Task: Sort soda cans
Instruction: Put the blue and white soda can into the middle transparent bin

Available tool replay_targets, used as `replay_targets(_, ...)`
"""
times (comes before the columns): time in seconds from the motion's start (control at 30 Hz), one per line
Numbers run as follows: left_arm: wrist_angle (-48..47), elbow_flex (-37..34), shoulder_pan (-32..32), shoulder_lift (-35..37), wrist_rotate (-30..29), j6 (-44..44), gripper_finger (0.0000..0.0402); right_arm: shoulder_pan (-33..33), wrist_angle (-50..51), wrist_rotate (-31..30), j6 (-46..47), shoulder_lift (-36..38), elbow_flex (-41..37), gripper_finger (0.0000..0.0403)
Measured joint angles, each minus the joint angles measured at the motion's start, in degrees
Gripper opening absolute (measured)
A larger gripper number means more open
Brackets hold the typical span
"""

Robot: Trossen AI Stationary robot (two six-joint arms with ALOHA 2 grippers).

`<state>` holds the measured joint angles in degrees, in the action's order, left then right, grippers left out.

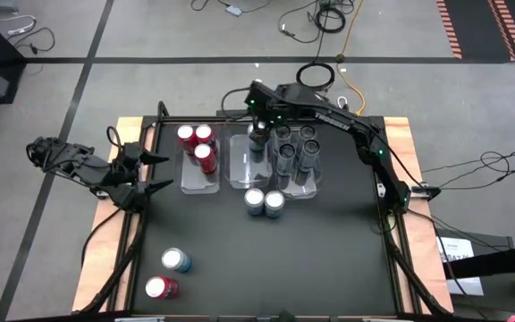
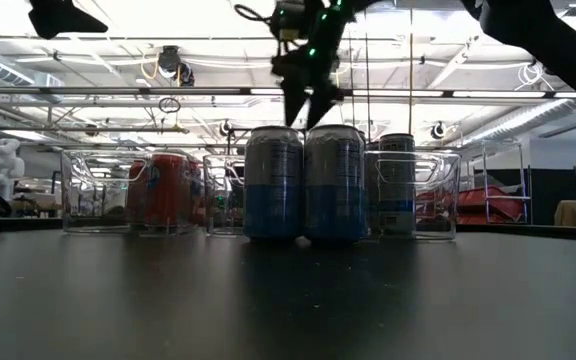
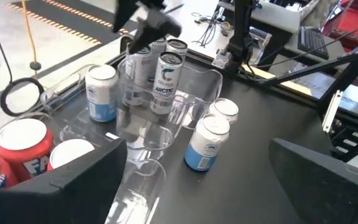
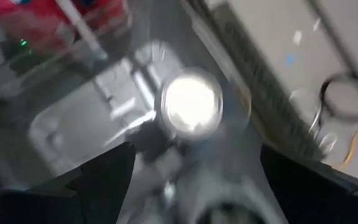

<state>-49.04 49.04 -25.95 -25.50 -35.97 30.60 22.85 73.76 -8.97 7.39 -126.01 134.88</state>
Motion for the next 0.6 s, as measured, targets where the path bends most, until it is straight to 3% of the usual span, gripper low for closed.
replay_targets(0.13,0.0,0.0,0.0,0.0,-0.1,-3.8,0.04,-2.2,7.4,2.9,7.3,2.6,-1.3,0.034)
replay_targets(0.23,0.1,0.0,0.0,0.0,-0.1,-4.1,0.04,-6.0,11.6,1.6,11.6,4.5,-1.4,0.034)
replay_targets(0.33,0.3,0.0,0.0,0.0,0.2,-4.0,0.04,-10.6,12.1,-1.2,15.5,6.5,-1.4,0.034)
replay_targets(0.6,0.7,0.0,0.0,0.0,1.0,-4.0,0.04,-21.4,15.6,-1.2,29.6,8.2,-1.9,0.034)
